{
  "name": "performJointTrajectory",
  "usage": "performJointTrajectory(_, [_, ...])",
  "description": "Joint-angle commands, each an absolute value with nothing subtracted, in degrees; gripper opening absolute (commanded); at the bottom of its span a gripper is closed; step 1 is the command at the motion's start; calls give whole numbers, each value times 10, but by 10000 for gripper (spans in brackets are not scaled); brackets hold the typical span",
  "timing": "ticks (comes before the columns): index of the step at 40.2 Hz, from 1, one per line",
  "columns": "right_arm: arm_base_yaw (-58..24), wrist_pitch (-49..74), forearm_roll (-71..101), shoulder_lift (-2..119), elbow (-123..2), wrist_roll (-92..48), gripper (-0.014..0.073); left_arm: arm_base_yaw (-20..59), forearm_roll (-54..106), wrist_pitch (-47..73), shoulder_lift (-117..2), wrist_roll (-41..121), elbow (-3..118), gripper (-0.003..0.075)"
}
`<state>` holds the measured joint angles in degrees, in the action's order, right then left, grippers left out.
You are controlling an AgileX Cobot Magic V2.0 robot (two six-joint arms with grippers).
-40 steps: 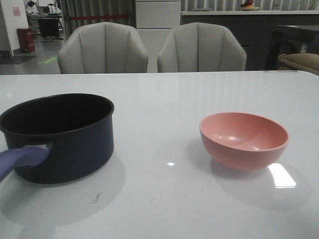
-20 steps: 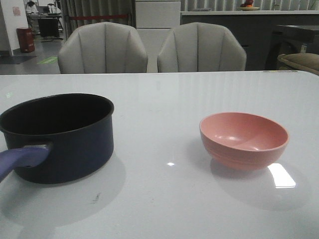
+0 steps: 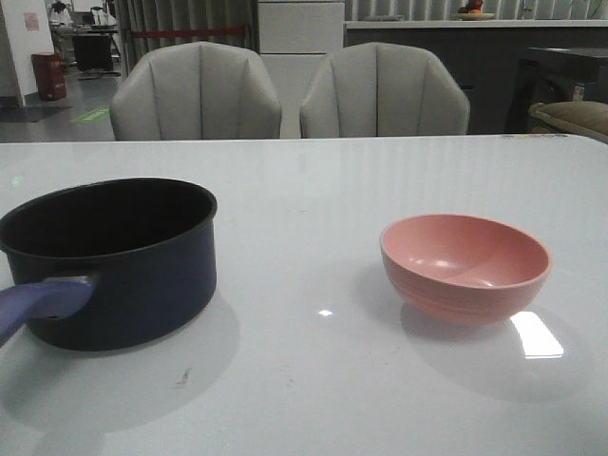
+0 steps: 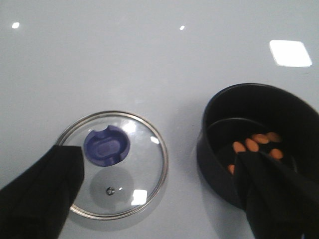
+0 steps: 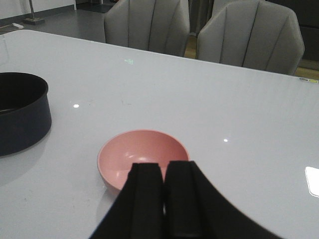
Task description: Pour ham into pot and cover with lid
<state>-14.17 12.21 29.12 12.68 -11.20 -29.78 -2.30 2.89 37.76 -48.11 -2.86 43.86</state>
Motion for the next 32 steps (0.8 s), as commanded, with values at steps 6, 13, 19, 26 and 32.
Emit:
performJointTrajectory(6, [-143,75,296,130,-126,-302,150,-82,31,395,-608,-36,512,646])
performJointTrajectory(13, [-143,75,296,130,-126,-302,150,-83,18,427,-716,-35,554,646])
performJointTrajectory(19, [-143,75,296,130,-126,-302,150,-83,18,448,-795,-34,593,646])
performJointTrajectory(26, [-143,75,296,130,-126,-302,150,-83,16,478,-872,-31,639,646])
performJointTrajectory(32, [-143,75,296,130,-126,-302,150,-83,16,491,-912,-31,672,646])
